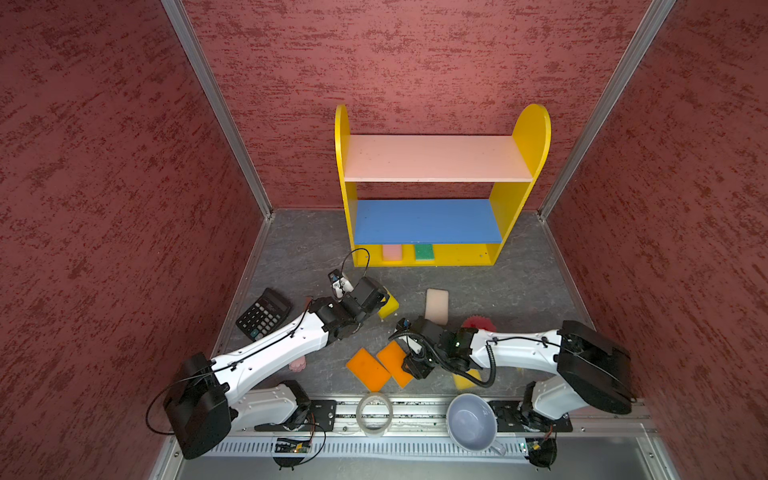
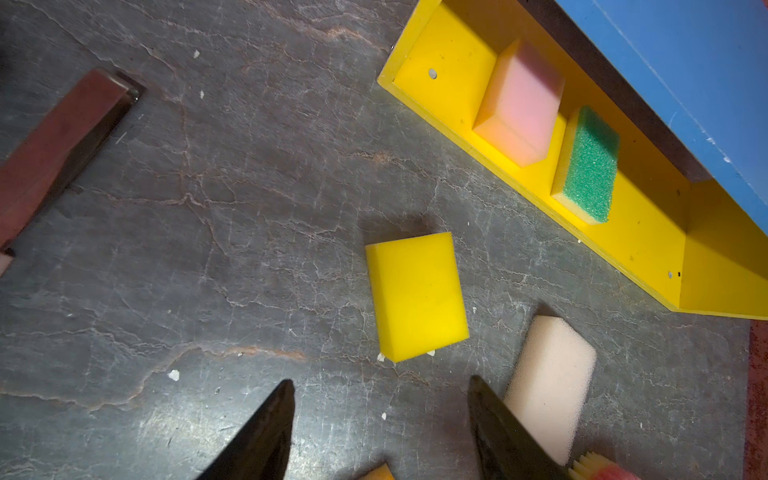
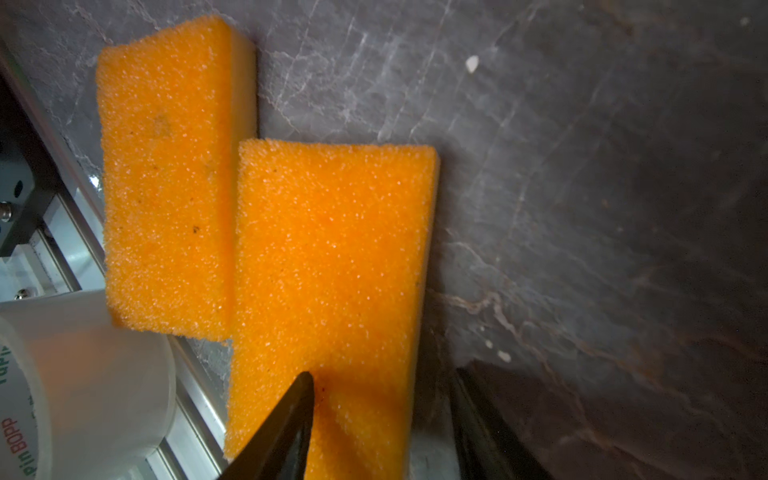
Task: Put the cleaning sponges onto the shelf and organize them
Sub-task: 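Lower the right gripper onto the larger orange sponge and close on it, then carry the orange sponge with the right gripper toward the shelf bottom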
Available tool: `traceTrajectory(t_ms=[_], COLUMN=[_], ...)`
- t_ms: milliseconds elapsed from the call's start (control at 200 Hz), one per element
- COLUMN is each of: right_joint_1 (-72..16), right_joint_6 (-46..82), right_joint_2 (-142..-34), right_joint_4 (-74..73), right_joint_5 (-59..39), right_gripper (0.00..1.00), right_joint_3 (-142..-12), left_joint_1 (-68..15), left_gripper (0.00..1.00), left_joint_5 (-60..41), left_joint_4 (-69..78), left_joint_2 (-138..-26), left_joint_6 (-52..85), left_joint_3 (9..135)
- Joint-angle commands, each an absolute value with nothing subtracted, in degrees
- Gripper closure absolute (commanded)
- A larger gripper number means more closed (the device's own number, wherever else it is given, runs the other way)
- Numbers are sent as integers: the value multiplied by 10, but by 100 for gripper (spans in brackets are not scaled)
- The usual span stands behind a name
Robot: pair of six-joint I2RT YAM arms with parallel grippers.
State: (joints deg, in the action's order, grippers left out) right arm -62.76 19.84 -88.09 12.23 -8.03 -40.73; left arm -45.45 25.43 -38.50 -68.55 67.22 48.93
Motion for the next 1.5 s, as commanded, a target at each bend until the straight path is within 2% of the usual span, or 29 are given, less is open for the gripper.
traceTrajectory(t_ms=[0,256,686,1498], right_joint_1=[-627,-622,-566,-444], right_joint_6=[210,212,200,193], right_joint_2=[-903,-881,-795,-674], right_joint_4=[120,98,97,120], right_joint_5=[-33,-39,-54,-96], right_gripper=[56,81,100,100], right_joint_3=[-406,-388,-369,-361], left_joint_1=[-446,-435,-430,-422], left_gripper=[34,34,34,34], left_joint_5=[254,258,265,256], left_joint_4=[-380,-405,-418,-415], left_joint_2=[-686,-682,-668,-683], left_joint_6=[667,654,657,649], left_joint_3=[489,508,508,517])
